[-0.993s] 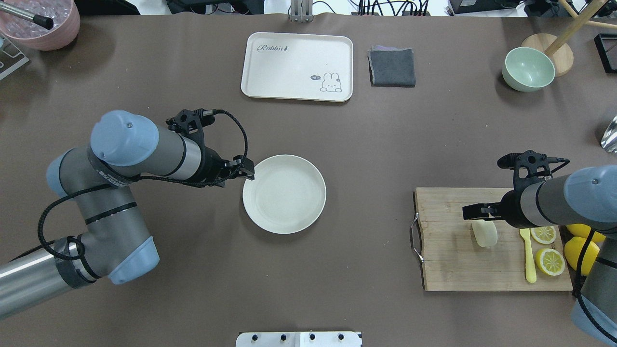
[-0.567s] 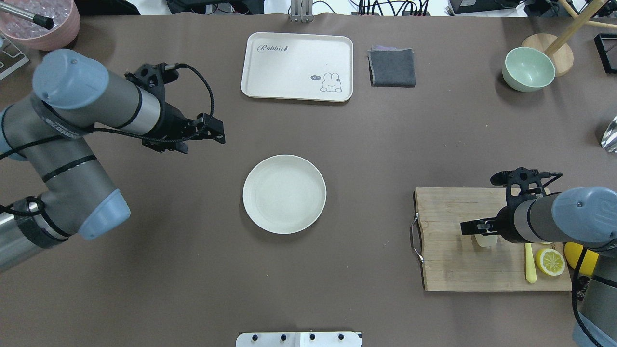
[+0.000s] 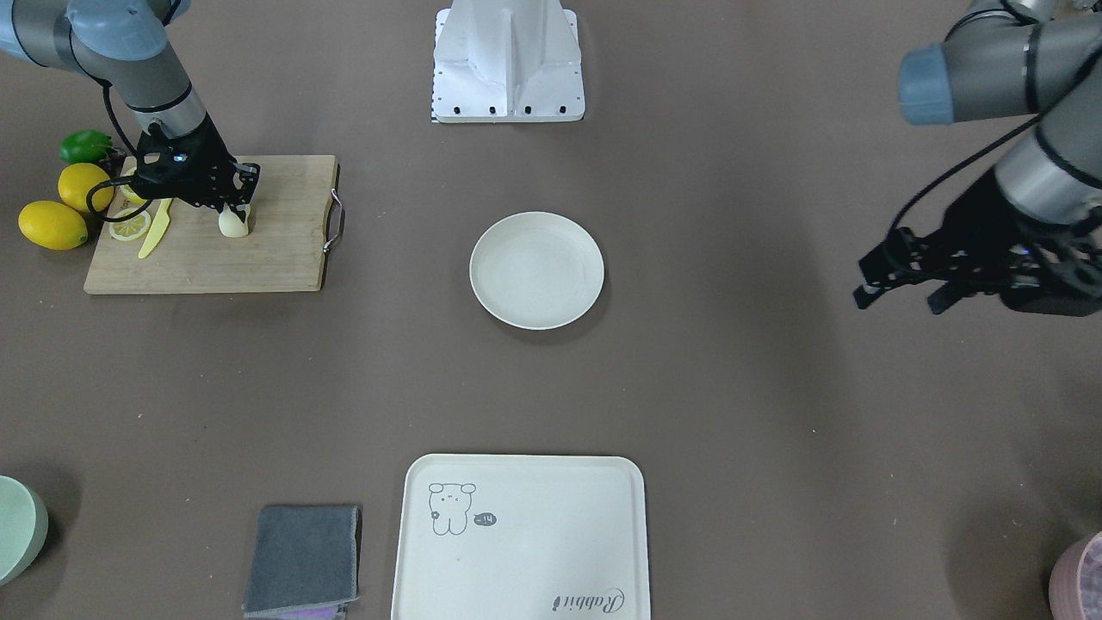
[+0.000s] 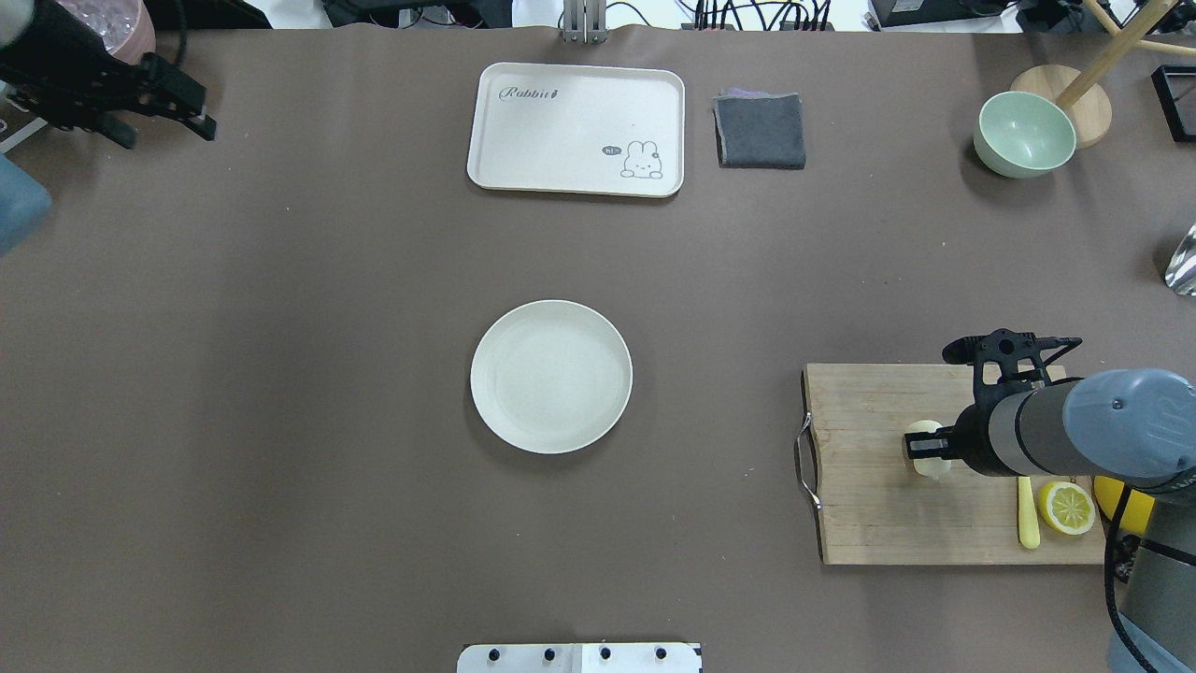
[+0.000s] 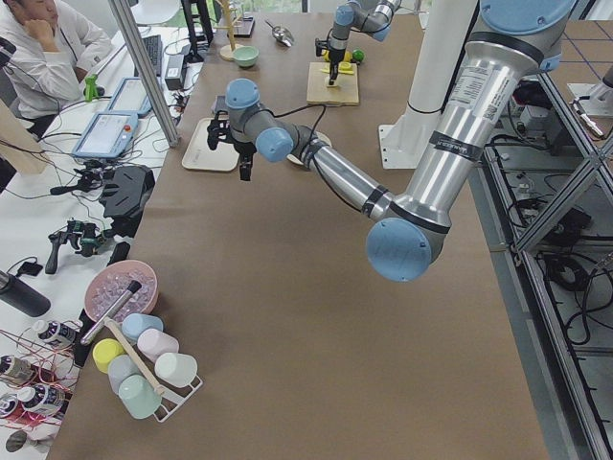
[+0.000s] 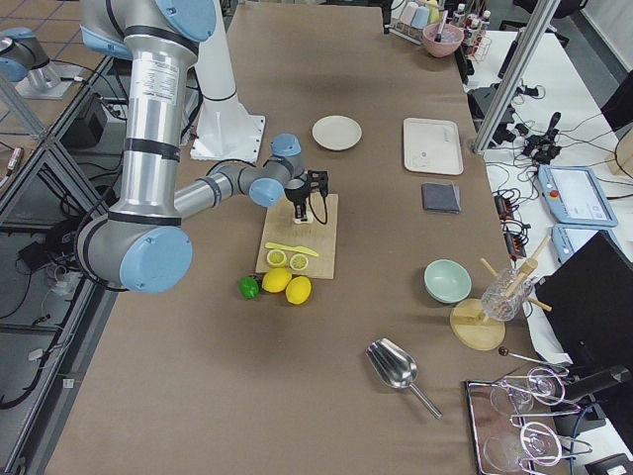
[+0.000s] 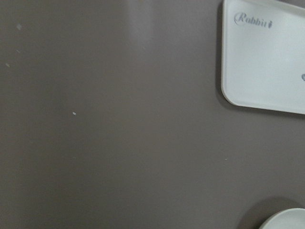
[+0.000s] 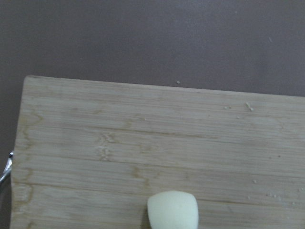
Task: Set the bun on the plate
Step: 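Carry the pale bun with the right gripper over the white plate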
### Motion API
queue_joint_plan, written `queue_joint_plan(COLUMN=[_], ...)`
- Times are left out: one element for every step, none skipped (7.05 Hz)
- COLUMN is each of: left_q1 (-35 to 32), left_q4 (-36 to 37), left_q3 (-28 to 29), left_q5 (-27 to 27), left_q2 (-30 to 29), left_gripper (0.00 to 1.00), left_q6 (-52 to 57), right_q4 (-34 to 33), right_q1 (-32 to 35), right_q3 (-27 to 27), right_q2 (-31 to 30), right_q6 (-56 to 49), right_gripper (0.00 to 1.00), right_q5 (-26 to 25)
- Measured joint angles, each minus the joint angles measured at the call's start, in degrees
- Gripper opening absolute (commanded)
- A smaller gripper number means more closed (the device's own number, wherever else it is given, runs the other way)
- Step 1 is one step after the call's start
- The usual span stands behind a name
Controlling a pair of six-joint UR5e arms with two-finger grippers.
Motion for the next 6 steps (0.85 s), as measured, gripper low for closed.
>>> queue_joint_plan(left_q1=[-6.8,-13.1,-19.2,-24.0,-26.6,-27.8], left_q4=[8.5,13.9,16.5,17.3,16.5,12.1], left_q3=[0.9,3.3,7.6,12.7,16.0,17.4], left_q5=[-0.3,-0.3,-0.3,-0.1,0.4,0.9], left_q2=[-0.2,-0.2,0.0,0.7,3.3,8.2], left_gripper=[0.98,0.98,0.98,0.98,0.98,0.98], left_q6=[13.2,25.4,37.3,47.8,54.3,57.0], right_q4=[-0.9,-3.8,-9.4,-16.1,-21.3,-24.8], right_q1=[0.6,1.2,1.5,1.4,0.7,-0.6], right_q3=[0.3,0.2,0.1,-0.8,-2.6,-5.1], right_q2=[2.4,6.4,12.2,19.2,26.0,32.1], right_q6=[0.2,0.5,1.0,2.9,5.8,8.4], right_gripper=[0.01,0.01,0.02,0.02,0.02,0.02], right_q5=[0.0,0.0,-0.2,-0.5,-0.8,-1.7])
